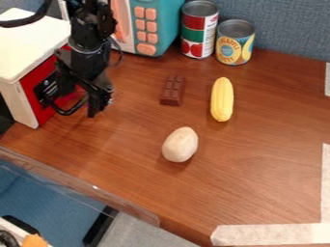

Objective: Open the drawer

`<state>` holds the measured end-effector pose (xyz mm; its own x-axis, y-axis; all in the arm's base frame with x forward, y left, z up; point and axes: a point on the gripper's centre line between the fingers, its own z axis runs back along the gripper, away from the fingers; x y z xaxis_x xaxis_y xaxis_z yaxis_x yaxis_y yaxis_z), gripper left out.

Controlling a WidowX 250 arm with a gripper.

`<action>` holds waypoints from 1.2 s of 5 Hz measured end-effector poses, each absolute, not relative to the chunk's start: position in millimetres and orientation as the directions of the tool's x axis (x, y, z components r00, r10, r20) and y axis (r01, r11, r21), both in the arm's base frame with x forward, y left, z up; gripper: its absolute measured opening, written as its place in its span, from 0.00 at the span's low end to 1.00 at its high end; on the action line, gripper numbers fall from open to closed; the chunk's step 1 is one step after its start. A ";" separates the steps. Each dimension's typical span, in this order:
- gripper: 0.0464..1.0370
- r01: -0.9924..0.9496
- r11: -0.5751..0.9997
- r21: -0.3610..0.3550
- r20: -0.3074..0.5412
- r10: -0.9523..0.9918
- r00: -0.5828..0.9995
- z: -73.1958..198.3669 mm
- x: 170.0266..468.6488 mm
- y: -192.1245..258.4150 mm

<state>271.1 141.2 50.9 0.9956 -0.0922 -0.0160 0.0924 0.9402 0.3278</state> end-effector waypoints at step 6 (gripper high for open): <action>0.11 0.013 0.961 0.277 -0.034 -0.004 0.999 37.6 278.7 133.9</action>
